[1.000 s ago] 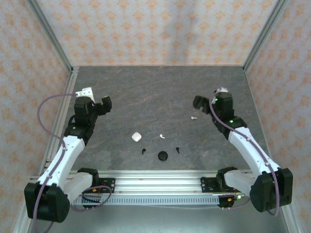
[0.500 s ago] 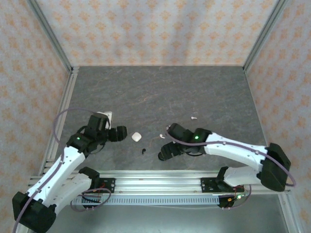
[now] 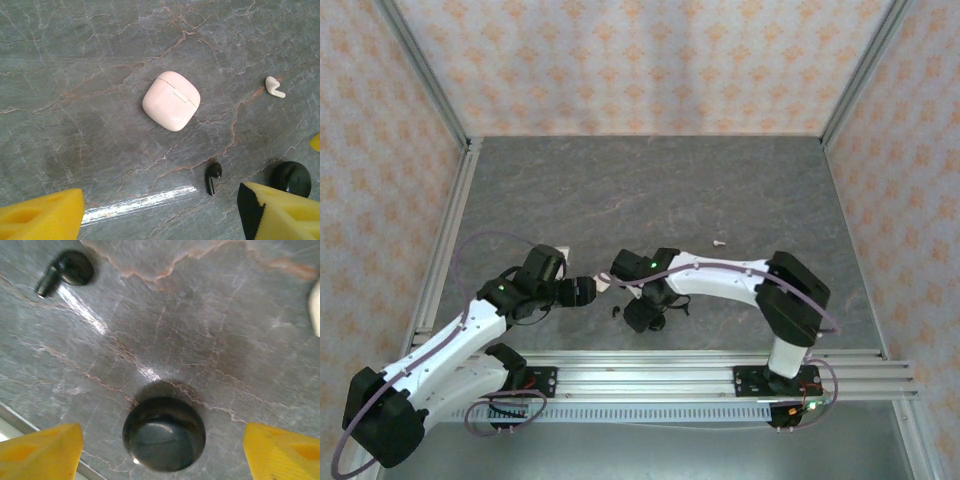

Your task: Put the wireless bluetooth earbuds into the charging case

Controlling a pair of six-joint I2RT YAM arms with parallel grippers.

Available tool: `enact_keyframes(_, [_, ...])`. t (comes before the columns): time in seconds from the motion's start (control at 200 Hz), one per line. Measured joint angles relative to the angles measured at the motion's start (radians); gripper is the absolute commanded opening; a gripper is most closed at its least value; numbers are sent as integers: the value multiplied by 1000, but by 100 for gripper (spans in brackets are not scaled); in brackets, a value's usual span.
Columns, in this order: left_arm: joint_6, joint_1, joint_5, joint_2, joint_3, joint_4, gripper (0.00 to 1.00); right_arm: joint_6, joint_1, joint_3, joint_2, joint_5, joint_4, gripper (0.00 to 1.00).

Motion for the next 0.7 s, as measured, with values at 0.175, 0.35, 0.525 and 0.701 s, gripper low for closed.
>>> enact_keyframes(0.175, [1, 0, -7, 0, -3, -1, 81, -34, 0, 2, 54, -16, -35, 76])
enact_keyframes(0.35, [1, 0, -16, 0, -3, -1, 82, -44, 0, 2, 59, -20, -39, 69])
enact_keyframes(0.525, [1, 0, -27, 1, -3, 0, 83, -36, 0, 2, 68, -19, -37, 59])
enact_keyframes(0.701, [4, 0, -32, -13, -3, 1, 85, 11, 0, -2, 67, -8, -32, 49])
